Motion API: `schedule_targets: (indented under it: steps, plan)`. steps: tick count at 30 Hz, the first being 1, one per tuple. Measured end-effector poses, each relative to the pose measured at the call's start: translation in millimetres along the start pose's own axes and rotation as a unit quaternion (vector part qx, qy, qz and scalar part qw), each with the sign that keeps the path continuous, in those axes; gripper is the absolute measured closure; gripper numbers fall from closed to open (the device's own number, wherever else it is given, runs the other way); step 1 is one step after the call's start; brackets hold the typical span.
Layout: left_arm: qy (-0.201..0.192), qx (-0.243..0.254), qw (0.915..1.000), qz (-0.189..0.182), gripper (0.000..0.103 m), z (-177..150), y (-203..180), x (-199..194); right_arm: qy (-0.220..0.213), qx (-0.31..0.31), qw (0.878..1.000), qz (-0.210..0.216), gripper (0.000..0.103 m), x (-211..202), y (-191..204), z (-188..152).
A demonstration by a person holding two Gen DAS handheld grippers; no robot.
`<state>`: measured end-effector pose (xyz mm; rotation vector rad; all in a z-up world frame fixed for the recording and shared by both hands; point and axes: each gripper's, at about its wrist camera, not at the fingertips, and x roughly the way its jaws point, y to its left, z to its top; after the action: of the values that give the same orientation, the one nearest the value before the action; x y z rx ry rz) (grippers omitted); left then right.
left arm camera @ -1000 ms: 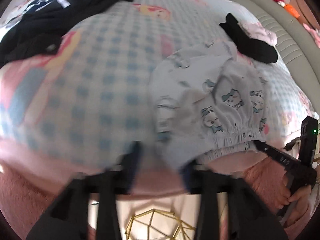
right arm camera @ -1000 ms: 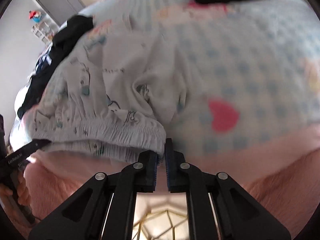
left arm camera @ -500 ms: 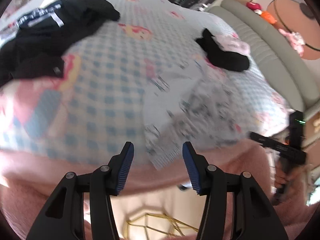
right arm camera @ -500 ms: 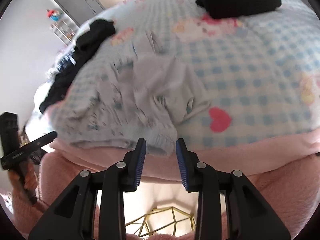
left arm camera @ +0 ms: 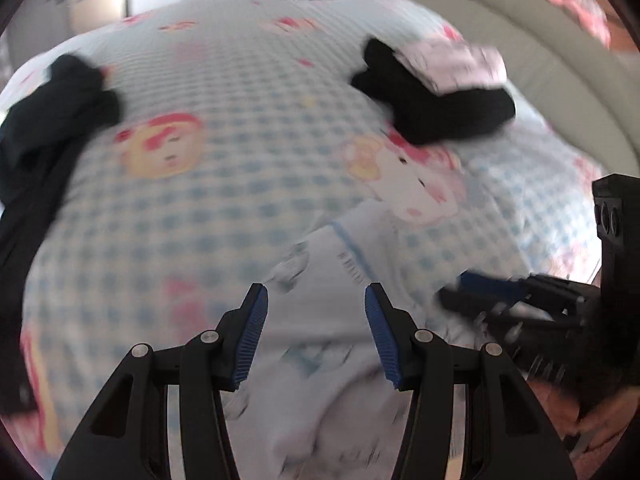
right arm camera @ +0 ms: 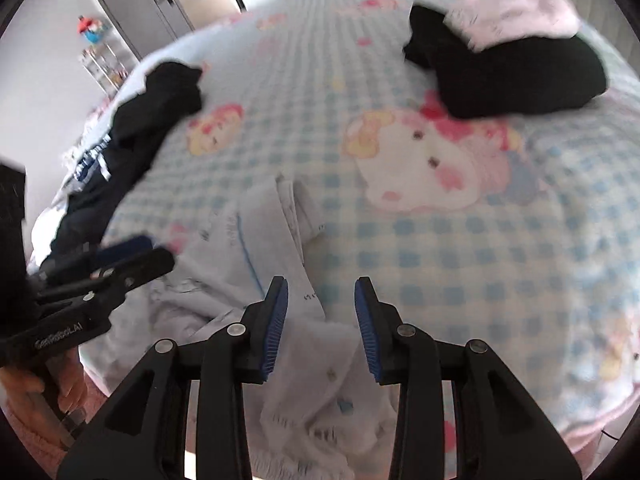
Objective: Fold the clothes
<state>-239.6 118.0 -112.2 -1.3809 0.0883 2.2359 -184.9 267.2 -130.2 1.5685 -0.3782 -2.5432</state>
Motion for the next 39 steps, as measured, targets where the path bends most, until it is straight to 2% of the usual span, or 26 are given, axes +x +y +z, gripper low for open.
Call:
schedule_targets:
  steps: [2, 3, 4, 7, 10, 12, 13, 15, 17, 18, 20, 21, 22, 24, 25, 26, 27, 28, 29, 32, 33, 35, 37, 39]
  plan:
    - [0.022, 0.012, 0.9997, 0.004, 0.054, 5.1, -6.7, 18.9, 0.020, 0.012, 0.999, 0.022, 0.068, 14.9, -4.3, -4.6]
    - [0.030, 0.013, 0.9994, 0.007, 0.063, 4.5, -7.2, 25.8, 0.022, 0.012, 0.999, 0.026, 0.068, 15.9, -5.8, -6.2]
    - [0.031, 0.007, 0.9994, 0.010, 0.080, 2.1, -5.3, 29.4, 0.025, 0.010, 0.999, 0.028, 0.068, 17.7, -6.5, -8.2]
    - [-0.002, -0.021, 0.9998, 0.003, 0.090, -7.8, 4.9, 15.8, 0.034, -0.002, 0.999, 0.030, 0.068, 21.9, -8.0, -12.5]
    - [-0.033, -0.037, 0.9986, -0.016, 0.095, -18.3, 11.8, -10.0, 0.030, -0.014, 0.999, 0.031, 0.068, 17.7, -5.9, -10.1]
    - [-0.021, -0.034, 0.9980, -0.049, 0.095, -22.4, 13.9, -18.2, 0.018, -0.022, 0.999, 0.040, 0.067, 11.7, -0.7, -5.2]
    - [-0.018, -0.031, 0.9982, -0.048, 0.094, -23.2, 14.4, -19.2, 0.013, -0.025, 0.998, 0.051, 0.064, 10.5, 3.1, -1.7]
    - [-0.025, -0.024, 0.9993, -0.012, 0.094, -22.1, 18.3, -21.9, 0.015, -0.026, 0.998, 0.060, 0.044, 18.2, 9.5, 4.7]
    - [-0.044, -0.036, 0.9982, 0.017, 0.091, -14.5, 31.4, -25.6, 0.021, -0.020, 0.999, 0.018, 0.044, 30.9, 11.1, 7.6]
    - [-0.045, -0.047, 0.9978, 0.015, 0.086, -8.8, 40.8, -24.0, 0.023, -0.016, 1.000, -0.013, 0.044, 35.8, 10.1, 8.1]
    - [-0.033, -0.060, 0.9976, 0.009, 0.037, 1.4, 56.7, -13.9, 0.021, 0.001, 0.999, -0.027, 0.044, 40.2, 5.3, 8.5]
    - [-0.019, -0.060, 0.9980, 0.013, 0.034, 5.1, 62.0, -4.1, 0.019, 0.010, 0.999, -0.031, 0.044, 42.2, 2.8, 8.7]
    - [-0.001, -0.058, 0.9982, 0.016, 0.034, 7.1, 65.3, 6.9, 0.023, 0.015, 0.999, -0.025, 0.044, 44.6, 2.0, 9.8]
    - [0.029, -0.048, 0.9984, -0.001, 0.044, 4.7, 61.4, 24.5, 0.032, 0.013, 0.999, -0.012, 0.043, 50.1, 2.9, 12.6]
    - [0.040, -0.042, 0.9982, -0.013, 0.059, 2.4, 57.8, 31.3, 0.035, 0.009, 0.999, -0.006, 0.043, 52.0, 1.9, 12.9]
    - [0.048, -0.036, 0.9979, -0.023, 0.068, 0.0, 54.0, 36.3, 0.037, 0.006, 0.999, -0.001, 0.045, 53.7, 0.7, 13.0]
    - [0.045, -0.030, 0.9982, -0.025, 0.071, -2.9, 49.4, 36.3, 0.038, 0.006, 0.999, 0.011, 0.050, 53.0, 0.5, 12.4]
    - [0.039, -0.023, 0.9987, -0.024, 0.077, -6.8, 44.1, 34.7, 0.038, 0.006, 0.999, 0.024, 0.058, 51.8, 0.6, 11.5]
    - [0.033, -0.019, 0.9990, -0.024, 0.084, -10.2, 39.4, 32.7, 0.039, 0.006, 0.999, 0.038, 0.073, 50.5, 0.7, 10.6]
    - [0.011, -0.013, 0.9996, -0.020, 0.087, -16.8, 28.2, 17.0, 0.024, 0.006, 0.998, 0.053, 0.087, 40.0, 4.1, 6.1]
    - [0.001, -0.009, 0.9998, -0.019, 0.088, -17.5, 23.1, 8.7, 0.001, 0.004, 0.999, 0.051, 0.093, 30.3, 6.0, 4.6]
    - [-0.024, -0.001, 0.9995, -0.021, 0.089, -18.9, 13.3, -10.5, -0.037, -0.005, 0.998, 0.048, 0.094, 9.4, 10.7, 1.1]
    - [-0.049, 0.008, 0.9984, -0.026, 0.089, -20.3, 3.4, -30.5, -0.045, -0.017, 0.998, 0.043, 0.094, -0.3, 18.1, -1.5]
    - [-0.055, 0.019, 0.9979, -0.029, 0.089, -21.6, -5.4, -40.8, -0.043, -0.025, 0.998, 0.041, 0.094, -5.6, 23.6, -4.3]
